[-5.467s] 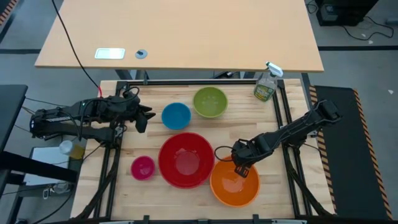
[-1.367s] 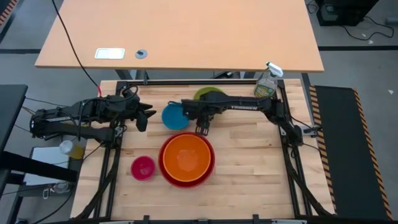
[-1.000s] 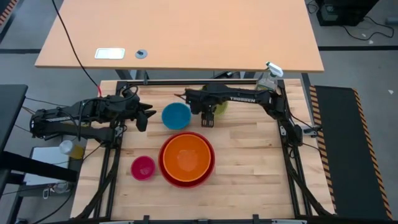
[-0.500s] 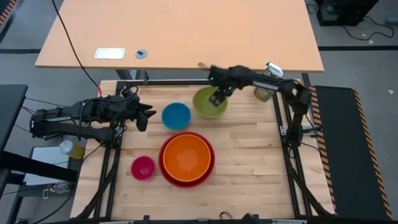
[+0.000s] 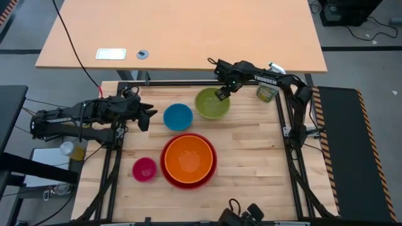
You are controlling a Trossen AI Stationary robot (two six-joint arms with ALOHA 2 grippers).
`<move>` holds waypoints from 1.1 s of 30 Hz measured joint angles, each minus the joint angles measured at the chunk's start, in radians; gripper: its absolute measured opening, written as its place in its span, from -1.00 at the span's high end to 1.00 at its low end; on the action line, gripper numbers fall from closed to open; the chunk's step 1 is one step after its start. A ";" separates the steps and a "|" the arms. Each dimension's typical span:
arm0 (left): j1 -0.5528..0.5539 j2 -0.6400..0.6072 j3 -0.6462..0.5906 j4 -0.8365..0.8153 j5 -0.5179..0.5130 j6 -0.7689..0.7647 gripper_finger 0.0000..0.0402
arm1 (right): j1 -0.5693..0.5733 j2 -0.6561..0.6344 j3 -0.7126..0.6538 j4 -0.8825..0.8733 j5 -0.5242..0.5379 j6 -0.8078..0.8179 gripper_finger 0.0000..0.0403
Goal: Nest bowls inside each other
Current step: Stack the green bowl on top of the orange bowl
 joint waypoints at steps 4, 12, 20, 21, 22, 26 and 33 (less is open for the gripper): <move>0.000 0.000 0.000 0.001 -0.004 -0.008 0.13 | 0.006 0.021 0.000 0.036 -0.017 -0.040 0.06; 0.000 0.000 0.000 0.005 -0.014 -0.014 0.13 | 0.001 0.023 -0.030 0.088 -0.021 -0.097 0.12; 0.000 0.000 0.000 0.005 -0.027 -0.015 0.13 | 0.004 0.023 -0.094 0.126 -0.002 -0.099 0.45; 0.000 0.000 0.000 0.005 -0.027 -0.015 0.13 | 0.006 0.023 -0.099 0.129 -0.001 -0.099 0.50; 0.000 0.000 0.000 0.005 -0.027 -0.016 0.13 | 0.007 0.023 -0.103 0.132 0.001 -0.099 0.55; 0.000 0.000 0.000 0.005 -0.027 -0.016 0.13 | 0.009 0.021 -0.105 0.144 -0.011 -0.091 0.78; 0.000 0.000 0.000 0.005 -0.026 -0.017 0.13 | 0.010 0.019 -0.105 0.154 -0.017 -0.056 0.83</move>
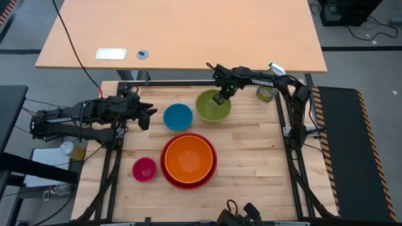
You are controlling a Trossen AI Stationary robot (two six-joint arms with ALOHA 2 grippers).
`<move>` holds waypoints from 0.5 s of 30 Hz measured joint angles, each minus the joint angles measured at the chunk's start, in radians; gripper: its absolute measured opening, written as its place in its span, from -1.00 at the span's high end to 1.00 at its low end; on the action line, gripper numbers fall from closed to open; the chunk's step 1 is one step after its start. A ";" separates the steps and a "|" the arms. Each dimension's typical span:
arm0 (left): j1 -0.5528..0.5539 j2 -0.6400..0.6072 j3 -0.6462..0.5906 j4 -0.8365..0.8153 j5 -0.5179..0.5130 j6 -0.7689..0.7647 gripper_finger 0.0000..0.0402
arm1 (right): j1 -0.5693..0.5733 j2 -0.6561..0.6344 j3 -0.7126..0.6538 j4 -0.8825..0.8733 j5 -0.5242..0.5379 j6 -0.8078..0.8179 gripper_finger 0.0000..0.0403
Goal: Nest bowls inside each other
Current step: Stack the green bowl on top of the orange bowl
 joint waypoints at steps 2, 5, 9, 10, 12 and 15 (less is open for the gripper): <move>0.000 0.000 0.000 0.000 0.000 0.000 0.13 | 0.000 0.000 0.000 0.001 0.005 0.007 0.83; 0.000 0.000 0.000 0.000 0.000 0.000 0.13 | 0.000 0.000 0.000 0.003 0.008 0.007 0.83; 0.000 0.000 0.000 0.000 0.003 -0.028 0.13 | 0.000 0.002 0.020 0.000 -0.008 -0.018 0.83; 0.000 0.000 0.000 0.000 0.003 -0.040 0.13 | 0.001 0.002 0.030 0.000 -0.012 -0.033 0.83; 0.000 0.000 0.000 0.000 0.003 -0.049 0.13 | 0.001 0.004 0.054 -0.009 -0.022 -0.059 0.83; 0.000 0.000 0.000 0.000 0.003 -0.051 0.13 | 0.002 0.005 0.092 -0.029 -0.023 -0.088 0.83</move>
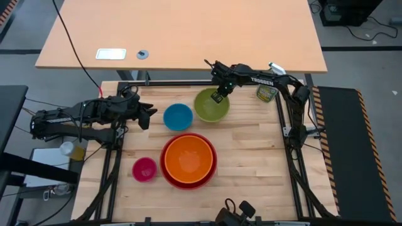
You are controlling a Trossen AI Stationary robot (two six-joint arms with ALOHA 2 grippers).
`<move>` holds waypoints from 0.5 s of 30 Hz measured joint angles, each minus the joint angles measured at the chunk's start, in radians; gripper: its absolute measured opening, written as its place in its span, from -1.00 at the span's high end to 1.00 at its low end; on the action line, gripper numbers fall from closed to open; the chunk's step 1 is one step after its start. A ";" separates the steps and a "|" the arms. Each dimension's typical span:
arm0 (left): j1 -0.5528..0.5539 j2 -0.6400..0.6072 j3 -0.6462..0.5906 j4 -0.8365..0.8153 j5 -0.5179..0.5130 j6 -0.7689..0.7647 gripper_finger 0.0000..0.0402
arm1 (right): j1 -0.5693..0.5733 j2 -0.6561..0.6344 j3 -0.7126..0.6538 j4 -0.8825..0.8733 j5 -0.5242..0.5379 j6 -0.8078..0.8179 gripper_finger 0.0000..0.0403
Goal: Nest bowls inside each other
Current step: Stack the green bowl on top of the orange bowl
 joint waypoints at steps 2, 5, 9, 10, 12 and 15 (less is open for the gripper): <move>0.000 0.000 0.000 0.000 0.000 0.000 0.13 | 0.000 0.000 0.023 -0.023 0.000 -0.018 0.83; 0.000 0.000 0.000 0.000 0.000 0.000 0.13 | -0.001 0.000 0.048 -0.059 -0.003 -0.042 0.83; 0.000 0.000 0.000 0.000 0.000 0.001 0.13 | -0.001 0.000 0.063 -0.094 -0.035 -0.064 0.86; 0.000 0.000 0.000 0.000 0.000 0.001 0.13 | -0.001 0.000 0.063 -0.099 -0.042 -0.064 0.86; 0.000 0.000 0.000 0.000 0.000 0.003 0.13 | -0.001 0.000 0.063 -0.113 -0.053 -0.065 0.86; 0.000 0.000 0.000 0.000 0.000 0.003 0.13 | 0.000 -0.001 0.063 -0.122 -0.066 -0.064 0.85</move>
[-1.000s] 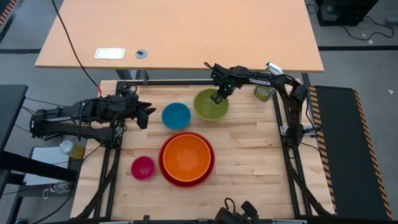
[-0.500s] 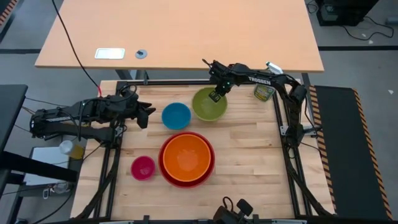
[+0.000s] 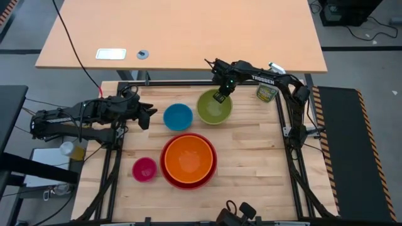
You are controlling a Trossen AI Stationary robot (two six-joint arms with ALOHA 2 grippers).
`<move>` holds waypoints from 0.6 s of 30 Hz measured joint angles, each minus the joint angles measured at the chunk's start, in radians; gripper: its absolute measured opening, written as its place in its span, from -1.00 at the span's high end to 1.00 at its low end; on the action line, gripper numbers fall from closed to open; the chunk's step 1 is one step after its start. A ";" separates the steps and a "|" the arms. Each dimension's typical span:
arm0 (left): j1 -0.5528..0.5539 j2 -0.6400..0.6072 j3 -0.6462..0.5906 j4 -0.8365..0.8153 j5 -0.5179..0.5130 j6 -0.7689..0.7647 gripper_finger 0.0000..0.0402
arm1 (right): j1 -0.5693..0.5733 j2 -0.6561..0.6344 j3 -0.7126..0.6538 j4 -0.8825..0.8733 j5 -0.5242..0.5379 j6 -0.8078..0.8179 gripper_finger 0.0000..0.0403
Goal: Nest bowls inside each other
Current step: Stack the green bowl on top of the orange bowl
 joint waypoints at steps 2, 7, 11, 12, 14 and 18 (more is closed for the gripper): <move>0.000 0.000 0.000 0.000 0.000 0.000 0.13 | 0.000 -0.006 0.000 -0.001 -0.006 0.001 0.85; 0.000 0.000 0.000 0.000 0.000 0.000 0.13 | -0.006 -0.051 0.000 -0.005 -0.048 0.017 0.86; 0.000 0.000 0.000 0.000 -0.001 0.015 0.13 | -0.010 -0.085 0.000 -0.009 -0.089 0.032 0.86; 0.000 0.000 0.000 0.000 -0.002 0.020 0.13 | -0.010 -0.094 0.000 -0.014 -0.097 0.034 0.86; 0.000 0.000 0.000 0.000 -0.002 0.024 0.13 | -0.007 -0.109 0.001 -0.029 -0.107 0.035 0.86; 0.000 0.000 0.000 0.000 -0.003 0.026 0.13 | 0.017 -0.133 0.001 -0.052 -0.109 0.052 0.86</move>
